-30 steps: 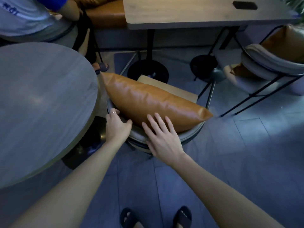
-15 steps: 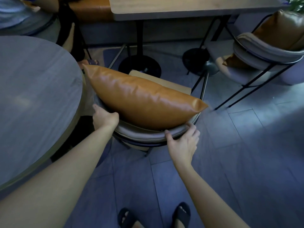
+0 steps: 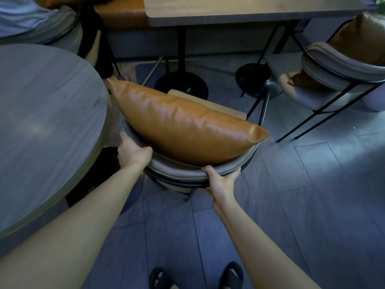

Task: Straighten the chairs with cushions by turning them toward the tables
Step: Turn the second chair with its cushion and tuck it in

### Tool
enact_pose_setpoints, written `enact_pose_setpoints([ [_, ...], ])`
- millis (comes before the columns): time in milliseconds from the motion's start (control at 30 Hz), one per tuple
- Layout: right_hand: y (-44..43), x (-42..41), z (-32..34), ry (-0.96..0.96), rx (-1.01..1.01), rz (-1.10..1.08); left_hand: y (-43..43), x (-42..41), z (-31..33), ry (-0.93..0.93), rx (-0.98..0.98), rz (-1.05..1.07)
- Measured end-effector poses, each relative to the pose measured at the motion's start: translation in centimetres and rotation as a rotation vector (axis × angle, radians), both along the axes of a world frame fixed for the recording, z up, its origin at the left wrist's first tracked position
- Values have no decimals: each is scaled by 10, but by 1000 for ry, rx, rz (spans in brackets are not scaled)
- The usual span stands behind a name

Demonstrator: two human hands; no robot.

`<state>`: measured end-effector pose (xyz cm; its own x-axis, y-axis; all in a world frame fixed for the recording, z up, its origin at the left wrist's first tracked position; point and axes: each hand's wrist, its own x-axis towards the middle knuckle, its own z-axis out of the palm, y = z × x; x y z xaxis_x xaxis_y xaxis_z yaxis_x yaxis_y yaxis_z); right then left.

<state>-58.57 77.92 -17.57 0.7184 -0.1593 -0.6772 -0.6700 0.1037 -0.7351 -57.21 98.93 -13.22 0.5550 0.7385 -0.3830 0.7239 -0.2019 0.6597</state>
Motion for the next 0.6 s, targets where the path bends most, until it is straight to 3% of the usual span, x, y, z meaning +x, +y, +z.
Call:
enact_pose_setpoints([
  [400,-31,57,-1,-21,-21,119,-19,15,-13,-41,67,-24],
  [600,-35,113,6,-18,-113,233,-12,37,-19,-143,-40,-44],
])
